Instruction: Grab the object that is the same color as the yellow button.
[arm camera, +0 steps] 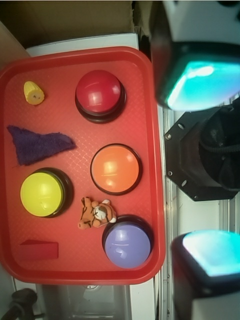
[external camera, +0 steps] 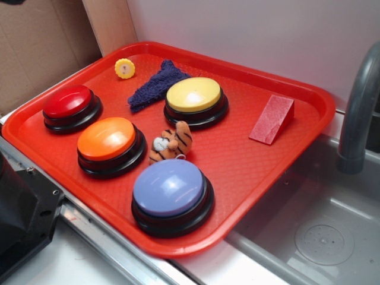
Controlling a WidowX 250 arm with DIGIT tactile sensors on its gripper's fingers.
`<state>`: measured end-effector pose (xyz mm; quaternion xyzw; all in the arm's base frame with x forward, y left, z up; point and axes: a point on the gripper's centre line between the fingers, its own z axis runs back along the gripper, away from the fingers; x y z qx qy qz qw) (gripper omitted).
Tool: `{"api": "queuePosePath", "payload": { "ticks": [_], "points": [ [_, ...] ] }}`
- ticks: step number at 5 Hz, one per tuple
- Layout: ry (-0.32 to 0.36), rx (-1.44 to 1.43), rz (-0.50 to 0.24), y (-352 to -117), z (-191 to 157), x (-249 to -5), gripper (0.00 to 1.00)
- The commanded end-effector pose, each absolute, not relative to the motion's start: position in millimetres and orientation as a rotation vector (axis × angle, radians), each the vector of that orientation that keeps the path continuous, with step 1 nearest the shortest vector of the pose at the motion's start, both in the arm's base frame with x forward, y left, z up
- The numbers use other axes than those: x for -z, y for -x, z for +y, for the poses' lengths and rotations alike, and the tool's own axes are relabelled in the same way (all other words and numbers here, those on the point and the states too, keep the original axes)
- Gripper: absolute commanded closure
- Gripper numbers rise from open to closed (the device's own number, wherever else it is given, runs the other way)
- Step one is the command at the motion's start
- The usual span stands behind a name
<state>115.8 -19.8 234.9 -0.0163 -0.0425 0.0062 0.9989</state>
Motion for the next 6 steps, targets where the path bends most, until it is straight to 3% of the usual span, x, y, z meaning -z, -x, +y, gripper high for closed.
{"api": "queuePosePath", "payload": {
  "ticks": [1, 2, 4, 6],
  "points": [
    [0.033, -0.012, -0.085, -116, -20, -235, 0.00],
    [-0.007, -0.189, -0.168, -144, 1, -219, 0.00],
    [-0.077, -0.415, -0.235, -193, 38, -182, 0.00],
    [-0.137, -0.662, -0.267, -253, 95, -124, 0.00]
  ]
}}
